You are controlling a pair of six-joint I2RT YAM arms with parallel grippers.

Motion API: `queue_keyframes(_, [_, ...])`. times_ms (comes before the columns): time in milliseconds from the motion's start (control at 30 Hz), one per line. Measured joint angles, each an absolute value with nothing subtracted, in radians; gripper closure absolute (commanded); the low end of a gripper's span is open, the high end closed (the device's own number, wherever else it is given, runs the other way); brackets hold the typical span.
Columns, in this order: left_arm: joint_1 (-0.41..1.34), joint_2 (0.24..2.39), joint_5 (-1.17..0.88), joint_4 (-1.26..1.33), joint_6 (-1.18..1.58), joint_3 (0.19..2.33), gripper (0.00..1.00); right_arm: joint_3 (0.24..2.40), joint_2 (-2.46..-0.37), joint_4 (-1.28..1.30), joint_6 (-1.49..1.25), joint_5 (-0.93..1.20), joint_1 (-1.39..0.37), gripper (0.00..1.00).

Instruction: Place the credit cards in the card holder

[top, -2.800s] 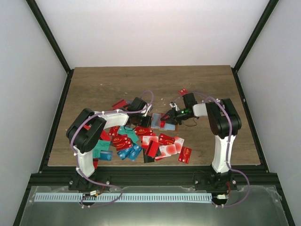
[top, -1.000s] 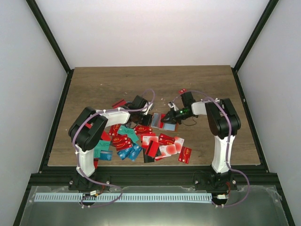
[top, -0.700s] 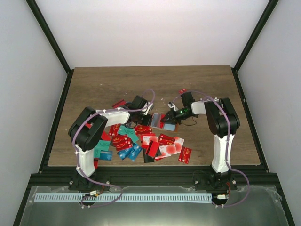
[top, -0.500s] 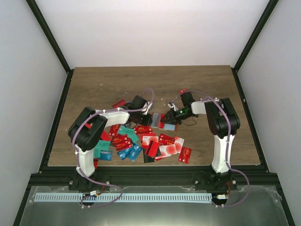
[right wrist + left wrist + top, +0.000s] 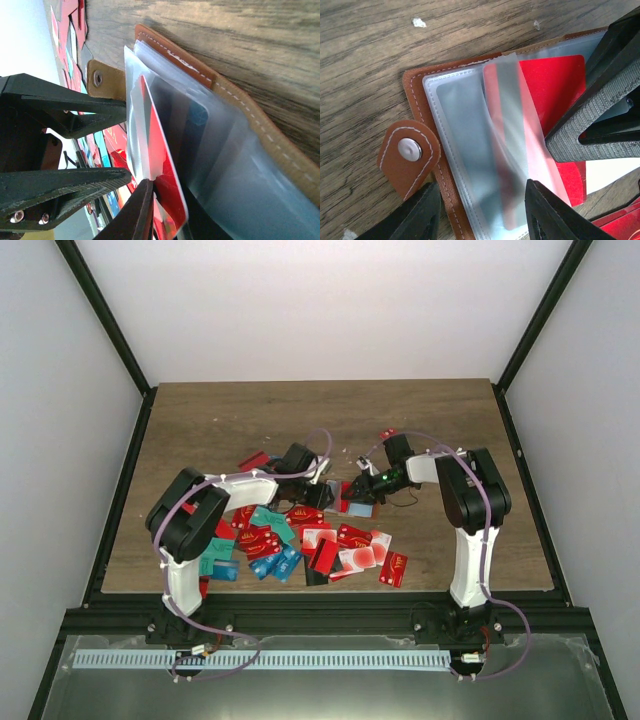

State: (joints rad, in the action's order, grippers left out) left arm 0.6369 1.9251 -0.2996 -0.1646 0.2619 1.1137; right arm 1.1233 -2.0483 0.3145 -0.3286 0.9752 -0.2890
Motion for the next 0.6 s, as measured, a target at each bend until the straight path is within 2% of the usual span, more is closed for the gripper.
queue_keyframes(133, [0.644, 1.929, -0.286, -0.183, 0.254, 1.127, 0.51, 1.123, -2.048, 0.314, -0.332, 0.975, -0.289, 0.86])
queue_keyframes(400, [0.681, 1.965, -0.191, -0.250, 0.236, 1.199, 0.53, 1.087, -1.993, 0.298, -0.357, 0.952, -0.291, 0.53])
queue_keyframes(500, [0.695, 1.972, -0.157, -0.262, 0.234, 1.211, 0.54, 1.074, -1.968, 0.298, -0.374, 0.935, -0.292, 0.47])
queue_keyframes(600, [0.702, 1.978, -0.135, -0.272, 0.235, 1.223, 0.55, 1.059, -1.945, 0.290, -0.386, 0.914, -0.292, 0.46])
